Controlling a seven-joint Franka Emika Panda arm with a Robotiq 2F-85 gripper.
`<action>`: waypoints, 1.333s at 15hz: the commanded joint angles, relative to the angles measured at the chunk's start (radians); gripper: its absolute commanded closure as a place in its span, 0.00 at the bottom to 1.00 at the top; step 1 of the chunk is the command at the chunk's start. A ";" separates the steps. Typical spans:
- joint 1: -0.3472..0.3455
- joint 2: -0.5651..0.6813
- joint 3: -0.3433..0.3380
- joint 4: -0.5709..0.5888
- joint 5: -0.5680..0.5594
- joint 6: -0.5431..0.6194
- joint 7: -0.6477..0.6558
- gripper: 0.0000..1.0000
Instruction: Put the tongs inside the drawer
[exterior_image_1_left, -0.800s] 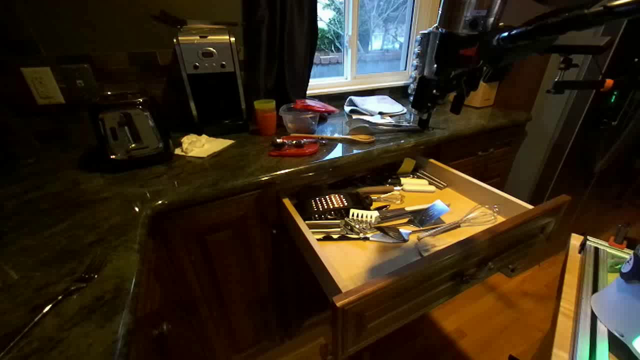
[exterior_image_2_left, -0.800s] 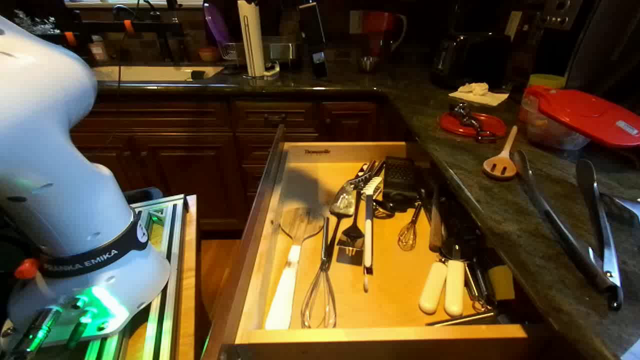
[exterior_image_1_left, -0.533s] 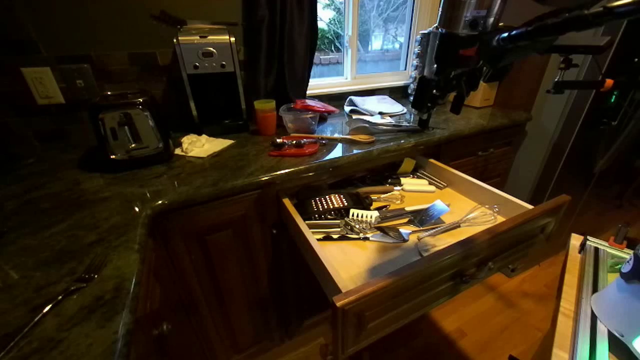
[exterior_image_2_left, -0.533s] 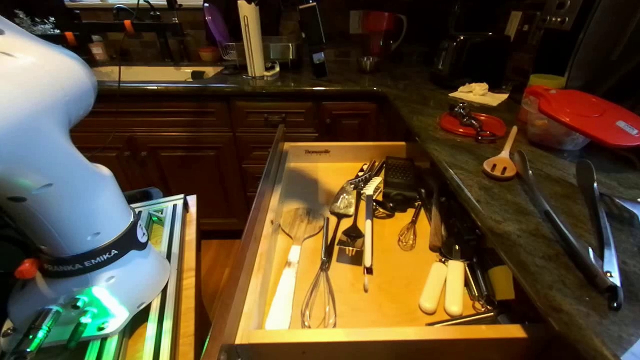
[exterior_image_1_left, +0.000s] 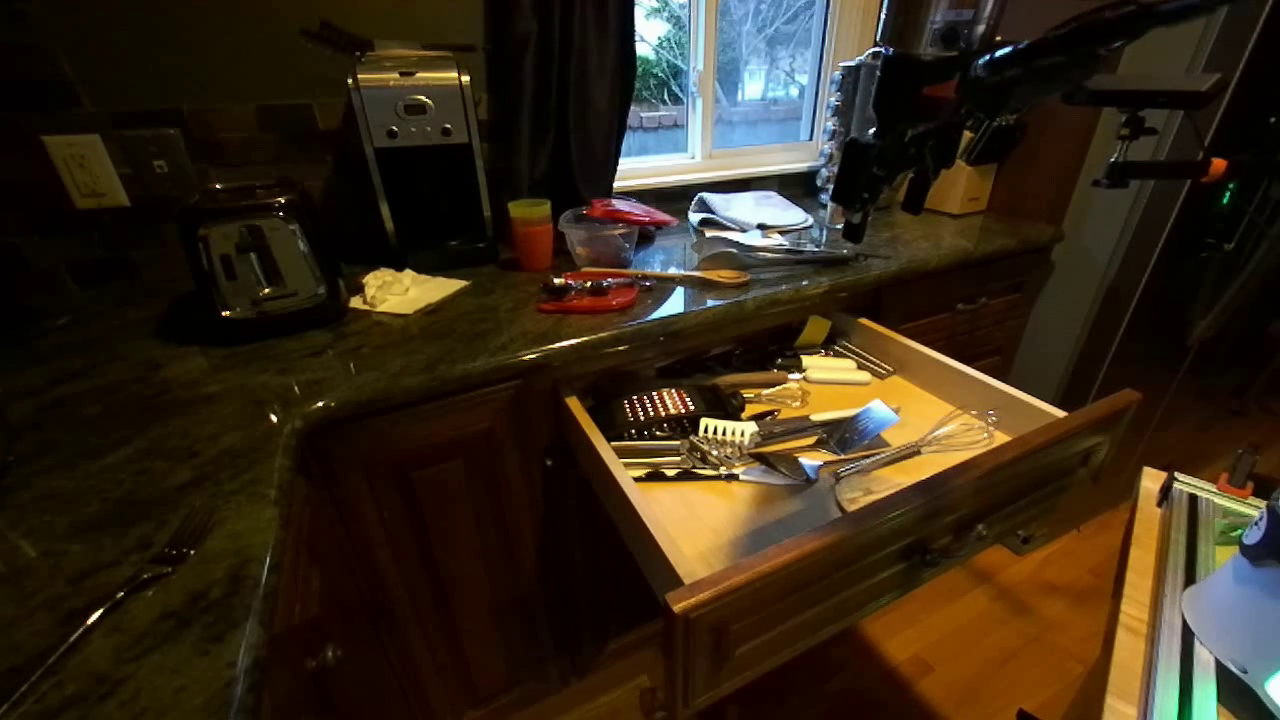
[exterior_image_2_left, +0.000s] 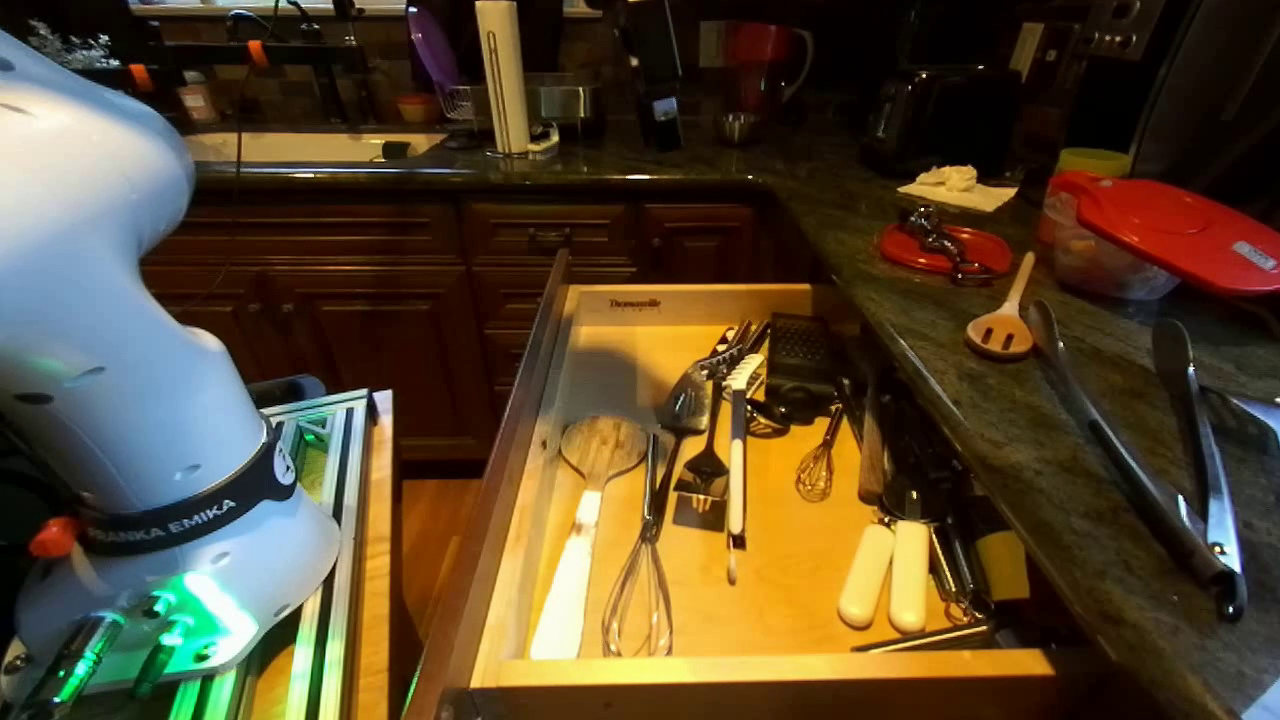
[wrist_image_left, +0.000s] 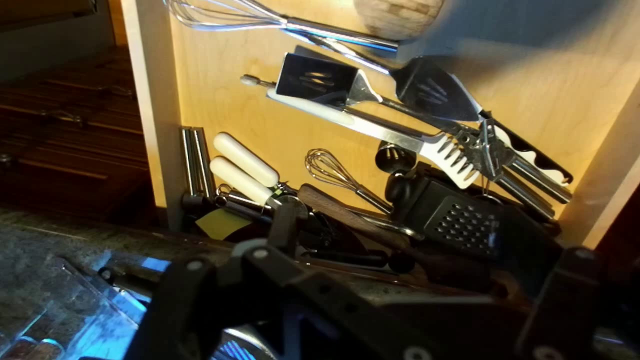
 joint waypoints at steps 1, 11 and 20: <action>-0.009 0.095 -0.101 0.085 -0.060 -0.033 -0.173 0.00; -0.014 0.454 -0.334 0.408 -0.178 -0.003 -0.845 0.00; -0.038 0.531 -0.368 0.467 -0.210 0.032 -0.980 0.00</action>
